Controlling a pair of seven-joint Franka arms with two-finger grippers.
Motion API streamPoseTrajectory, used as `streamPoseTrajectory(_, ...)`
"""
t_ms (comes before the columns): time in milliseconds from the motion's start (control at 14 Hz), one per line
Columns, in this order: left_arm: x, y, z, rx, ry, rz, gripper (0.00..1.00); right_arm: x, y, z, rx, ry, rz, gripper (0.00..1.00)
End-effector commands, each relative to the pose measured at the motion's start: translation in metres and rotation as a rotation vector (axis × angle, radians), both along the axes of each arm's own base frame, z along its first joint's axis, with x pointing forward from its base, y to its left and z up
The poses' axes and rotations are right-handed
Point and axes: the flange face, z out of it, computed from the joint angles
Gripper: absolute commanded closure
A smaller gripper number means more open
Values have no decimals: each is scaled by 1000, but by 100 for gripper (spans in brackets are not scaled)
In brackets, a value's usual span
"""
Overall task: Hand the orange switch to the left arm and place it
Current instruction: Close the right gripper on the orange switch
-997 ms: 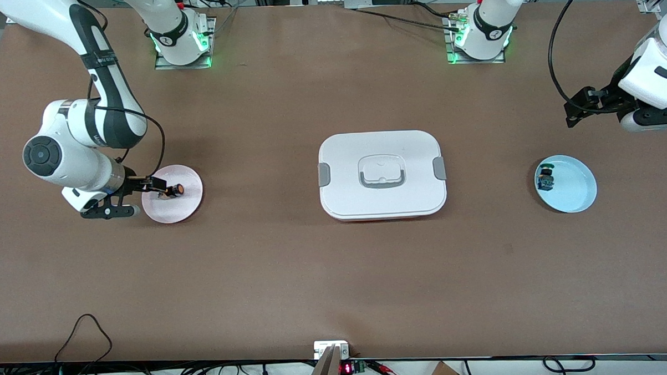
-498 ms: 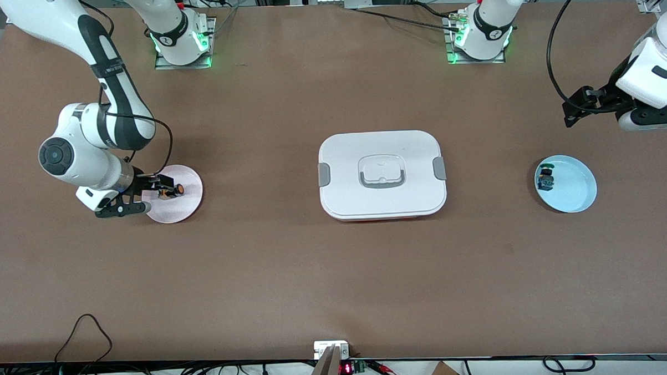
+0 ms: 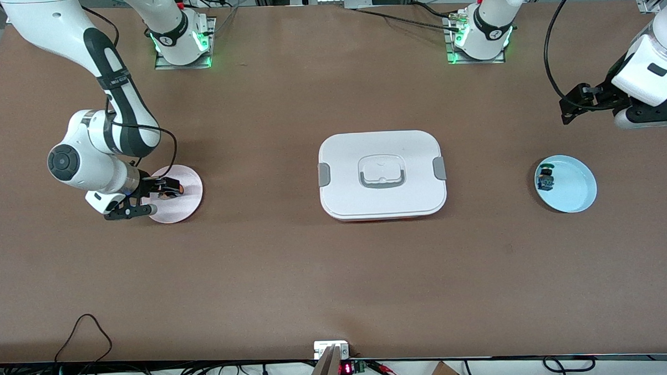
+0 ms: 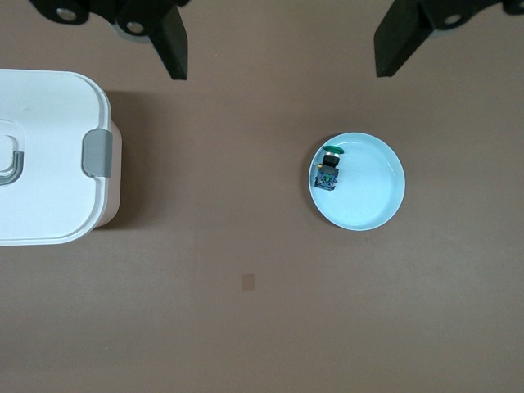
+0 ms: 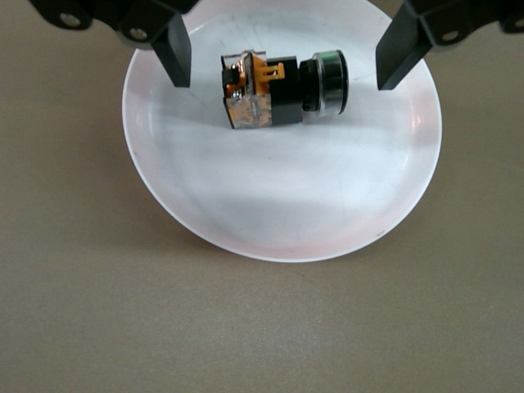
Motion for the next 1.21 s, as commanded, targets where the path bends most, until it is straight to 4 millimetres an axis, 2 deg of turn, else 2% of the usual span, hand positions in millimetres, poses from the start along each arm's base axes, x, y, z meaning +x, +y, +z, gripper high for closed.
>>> streamPoseTrajectory(0,4,-3,9,-7,-1,-6,0,-1,2,-4,20,-12,22,0)
streamPoseTrajectory(285,4,-6,9,-7,-1,-13,0,-2,3,-11,20,-2,29,0)
streamPoseTrajectory(498,3,-21,11,-7,-4,-36,0,-4,4,-17,19,9,30,0)
streamPoseTrajectory(925,4,-13,10,-7,-3,-26,0,-3,5,-22,17,3,29,0)
streamPoseTrajectory(1139,4,-16,10,-7,-3,-30,0,-3,9,-26,19,-1,37,0)
